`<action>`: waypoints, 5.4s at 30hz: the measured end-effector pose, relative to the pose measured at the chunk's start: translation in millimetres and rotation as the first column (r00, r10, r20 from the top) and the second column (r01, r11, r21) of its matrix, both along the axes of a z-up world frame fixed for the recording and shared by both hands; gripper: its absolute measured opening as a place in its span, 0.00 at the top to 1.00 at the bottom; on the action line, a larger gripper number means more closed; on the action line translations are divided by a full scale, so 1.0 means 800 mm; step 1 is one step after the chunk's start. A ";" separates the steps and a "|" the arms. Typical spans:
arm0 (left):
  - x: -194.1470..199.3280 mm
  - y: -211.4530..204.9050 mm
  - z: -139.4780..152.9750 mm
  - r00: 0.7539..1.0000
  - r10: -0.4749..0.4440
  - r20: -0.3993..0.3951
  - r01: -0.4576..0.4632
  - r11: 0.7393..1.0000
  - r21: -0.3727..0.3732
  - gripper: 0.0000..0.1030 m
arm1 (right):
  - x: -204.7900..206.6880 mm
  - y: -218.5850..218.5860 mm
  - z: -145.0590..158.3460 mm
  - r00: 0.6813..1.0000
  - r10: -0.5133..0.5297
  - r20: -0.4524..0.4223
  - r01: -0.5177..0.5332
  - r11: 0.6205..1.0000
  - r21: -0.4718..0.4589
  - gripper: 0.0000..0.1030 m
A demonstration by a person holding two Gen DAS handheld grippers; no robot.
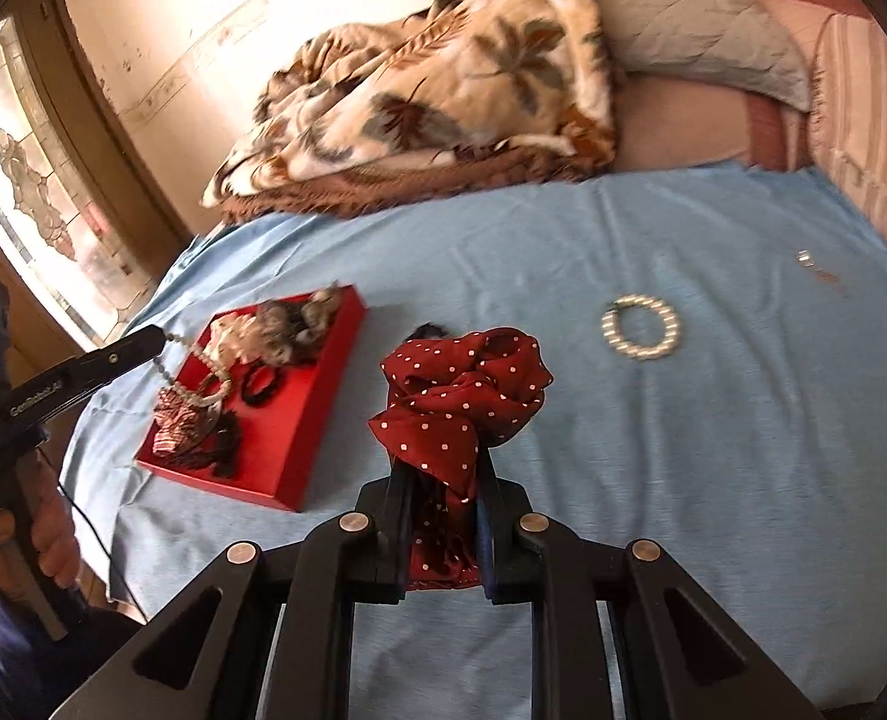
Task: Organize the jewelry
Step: 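Carry necklace with left gripper into tray while right gripper carries scrunchie there, then grasp black beaded hair tie with left gripper while right gripper grasps pearl bracelet, then carry hair tie with left gripper into tray while right gripper carries pearl bracelet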
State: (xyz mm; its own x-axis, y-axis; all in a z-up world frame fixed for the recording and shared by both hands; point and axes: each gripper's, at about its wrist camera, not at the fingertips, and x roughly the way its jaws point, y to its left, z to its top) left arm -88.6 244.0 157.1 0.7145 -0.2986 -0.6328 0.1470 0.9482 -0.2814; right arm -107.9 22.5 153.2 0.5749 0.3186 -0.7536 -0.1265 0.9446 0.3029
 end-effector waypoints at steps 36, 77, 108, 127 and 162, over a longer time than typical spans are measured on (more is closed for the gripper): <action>-0.006 0.101 -0.074 0.980 0.050 -0.192 -0.093 0.971 -0.219 0.68 | 0.143 0.232 -0.096 0.944 0.296 -0.148 -0.306 0.951 -0.053 0.46; -0.012 0.058 -0.063 0.942 0.334 0.020 -0.331 0.924 0.189 0.59 | -0.060 -0.096 -0.057 0.990 -0.134 -0.050 0.128 0.986 -0.110 0.39; 0.200 -0.134 -0.162 0.939 0.120 -0.323 -0.027 0.960 0.278 0.69 | 0.163 -0.194 -0.130 0.982 -0.132 -0.136 0.132 0.991 -0.014 0.47; 0.208 -0.155 -0.183 0.954 0.089 -0.287 0.024 0.929 0.369 0.89 | 0.198 -0.157 -0.146 0.993 -0.113 -0.046 0.099 0.963 -0.249 0.86; 0.039 -0.044 -0.031 0.989 0.112 -0.096 -0.099 0.987 0.131 0.93 | 0.081 -0.119 -0.040 0.993 -0.059 0.106 0.064 0.997 -0.043 0.89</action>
